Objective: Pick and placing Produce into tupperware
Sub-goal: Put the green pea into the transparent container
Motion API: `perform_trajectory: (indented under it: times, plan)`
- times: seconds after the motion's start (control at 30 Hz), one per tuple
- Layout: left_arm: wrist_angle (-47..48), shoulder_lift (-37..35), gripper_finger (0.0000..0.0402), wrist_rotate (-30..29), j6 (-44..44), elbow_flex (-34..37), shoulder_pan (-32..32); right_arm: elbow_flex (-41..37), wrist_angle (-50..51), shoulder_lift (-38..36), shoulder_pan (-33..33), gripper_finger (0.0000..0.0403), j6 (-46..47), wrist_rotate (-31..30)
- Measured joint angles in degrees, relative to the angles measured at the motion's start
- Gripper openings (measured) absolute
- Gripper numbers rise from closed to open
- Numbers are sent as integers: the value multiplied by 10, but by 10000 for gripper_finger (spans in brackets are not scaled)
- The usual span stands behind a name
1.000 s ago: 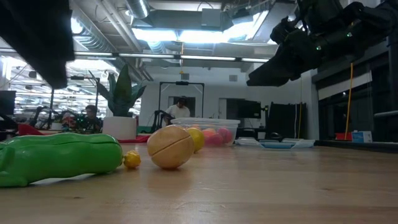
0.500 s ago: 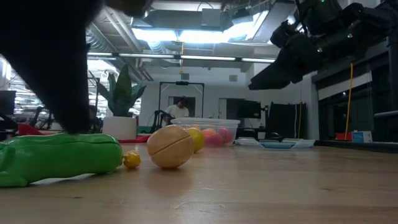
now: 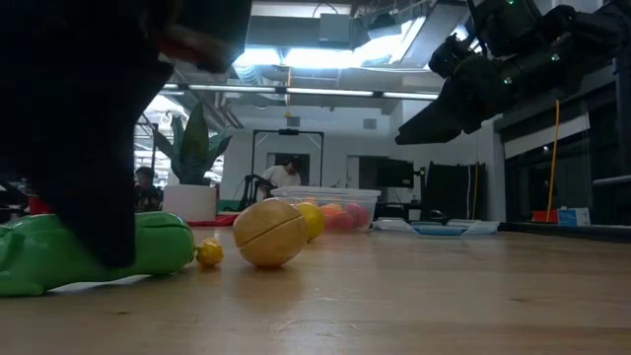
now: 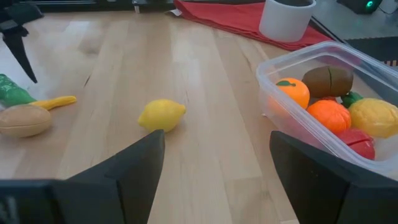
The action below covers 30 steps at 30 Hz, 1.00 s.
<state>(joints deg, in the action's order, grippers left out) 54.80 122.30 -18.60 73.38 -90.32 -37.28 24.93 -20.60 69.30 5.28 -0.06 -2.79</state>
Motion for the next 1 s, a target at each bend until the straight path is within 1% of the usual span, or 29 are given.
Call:
perform_trajectory:
  times: [0.33, 0.73, 0.87, 1.0]
  plan:
    - [-46, -4, 272, 3, 30, 43, 0, 0, 0, 0, 0, 291, 0, 0]
    - [-50, -3, 271, 1, 27, 47, 1, 0, 0, 0, 0, 291, 0, 0]
    - [-48, -3, 254, 1, 27, 48, 1, 0, 2, 0, 0, 291, 0, 0]
    - [-51, -2, 220, 1, 27, 48, 1, 0, 14, 0, 0, 291, 0, 0]
